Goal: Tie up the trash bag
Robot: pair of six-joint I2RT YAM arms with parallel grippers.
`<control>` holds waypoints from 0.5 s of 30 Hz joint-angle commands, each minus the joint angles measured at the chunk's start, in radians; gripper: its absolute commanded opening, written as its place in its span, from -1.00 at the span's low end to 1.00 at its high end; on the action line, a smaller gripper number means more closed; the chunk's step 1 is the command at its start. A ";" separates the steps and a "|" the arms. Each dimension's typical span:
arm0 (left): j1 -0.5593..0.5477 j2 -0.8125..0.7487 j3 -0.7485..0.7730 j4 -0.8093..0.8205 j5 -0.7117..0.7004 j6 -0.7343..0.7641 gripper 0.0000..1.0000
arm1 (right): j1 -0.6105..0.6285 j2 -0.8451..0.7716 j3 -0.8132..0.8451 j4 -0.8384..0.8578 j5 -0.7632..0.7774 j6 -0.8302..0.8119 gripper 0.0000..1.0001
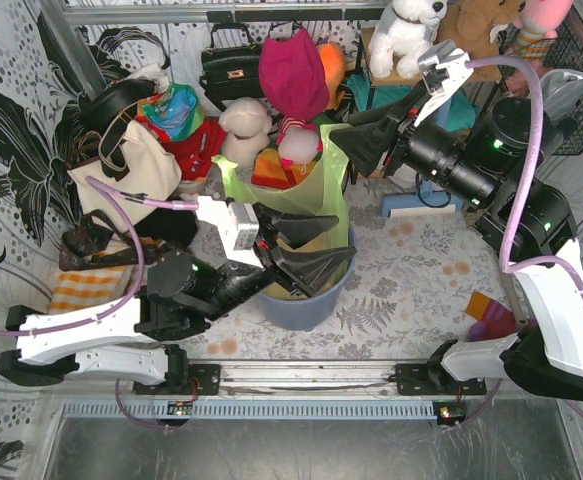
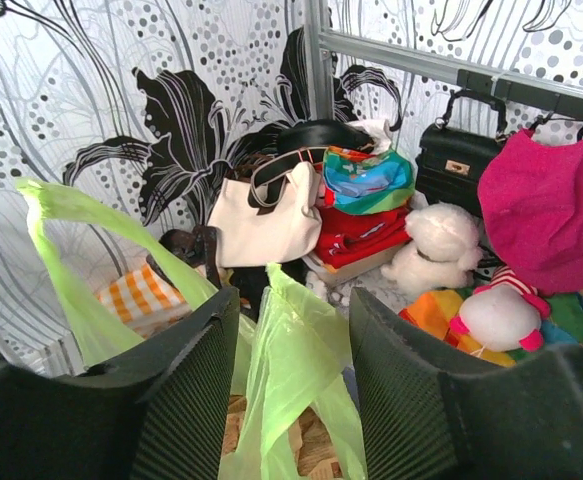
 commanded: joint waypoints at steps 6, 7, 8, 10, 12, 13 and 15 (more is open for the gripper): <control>-0.009 0.016 -0.105 0.372 -0.088 0.150 0.28 | 0.000 0.031 0.056 -0.039 0.054 -0.071 -0.37; -0.009 0.017 -0.107 0.384 -0.101 0.157 0.27 | 0.000 0.031 0.055 -0.036 0.048 -0.070 -0.43; -0.008 0.020 -0.113 0.404 -0.105 0.166 0.28 | 0.000 0.031 0.052 -0.033 0.040 -0.070 -0.45; -0.009 0.028 -0.113 0.430 -0.122 0.191 0.28 | 0.000 0.031 0.047 -0.027 0.029 -0.069 -0.66; -0.008 0.040 -0.101 0.445 -0.152 0.219 0.28 | 0.000 0.030 0.044 -0.023 0.022 -0.062 -0.90; -0.009 0.048 -0.094 0.454 -0.177 0.232 0.28 | 0.000 0.029 0.042 -0.020 0.018 -0.059 -0.98; -0.010 0.064 -0.080 0.479 -0.225 0.271 0.27 | 0.000 0.020 0.033 -0.006 0.007 -0.048 -1.00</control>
